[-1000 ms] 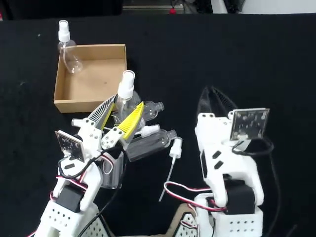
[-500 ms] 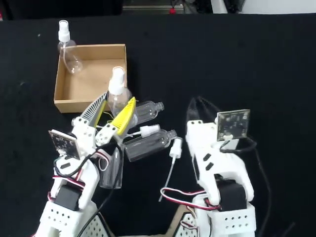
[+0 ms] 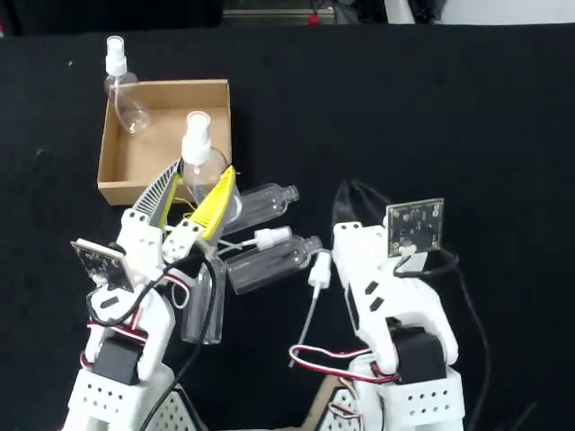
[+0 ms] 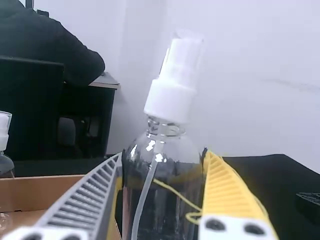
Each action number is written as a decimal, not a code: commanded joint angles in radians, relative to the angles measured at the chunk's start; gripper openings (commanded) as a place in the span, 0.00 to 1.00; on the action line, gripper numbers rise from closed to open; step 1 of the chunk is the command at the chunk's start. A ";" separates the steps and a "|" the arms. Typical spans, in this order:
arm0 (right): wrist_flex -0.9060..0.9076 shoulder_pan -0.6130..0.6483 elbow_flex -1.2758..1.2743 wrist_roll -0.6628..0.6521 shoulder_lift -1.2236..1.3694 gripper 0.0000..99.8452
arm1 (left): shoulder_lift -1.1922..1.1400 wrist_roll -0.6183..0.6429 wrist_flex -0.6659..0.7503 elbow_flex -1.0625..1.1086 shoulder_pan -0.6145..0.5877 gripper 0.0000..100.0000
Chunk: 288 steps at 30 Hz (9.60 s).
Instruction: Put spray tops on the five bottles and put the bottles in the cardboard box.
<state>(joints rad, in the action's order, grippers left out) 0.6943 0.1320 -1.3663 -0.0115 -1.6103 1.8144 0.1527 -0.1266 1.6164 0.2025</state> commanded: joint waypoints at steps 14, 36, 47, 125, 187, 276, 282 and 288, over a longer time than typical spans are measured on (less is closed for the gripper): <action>-0.029 0.011 0.005 -0.006 -0.012 0.03 | 0.011 -0.003 0.199 0.082 -0.005 0.19; -0.029 0.009 0.005 -0.006 -0.012 0.03 | 0.011 -0.009 0.089 0.082 -0.007 0.19; -0.028 0.009 0.005 -0.006 -0.012 0.03 | 0.011 -0.014 -0.187 0.039 -0.047 0.19; -0.029 0.009 -0.016 -0.009 -0.012 0.03 | -1.516 -0.189 0.531 -0.805 -0.177 0.19; -0.029 0.011 -0.016 -0.014 -0.012 0.03 | -2.314 -0.183 1.115 -1.198 -0.206 0.19; -0.106 0.008 -0.064 -0.014 -0.012 0.03 | -2.610 -0.180 1.209 -1.458 -0.180 0.19; -0.106 0.008 -0.064 -0.014 -0.012 0.03 | -2.682 -0.180 1.214 -1.517 -0.180 0.19; -0.106 0.008 -0.062 -0.014 -0.012 0.03 | -2.684 -0.180 1.214 -1.521 -0.179 0.19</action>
<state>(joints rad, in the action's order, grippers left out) 0.6191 0.1320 -1.4369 -0.0176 -1.6103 -0.8707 -0.0269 1.0840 0.1373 0.0077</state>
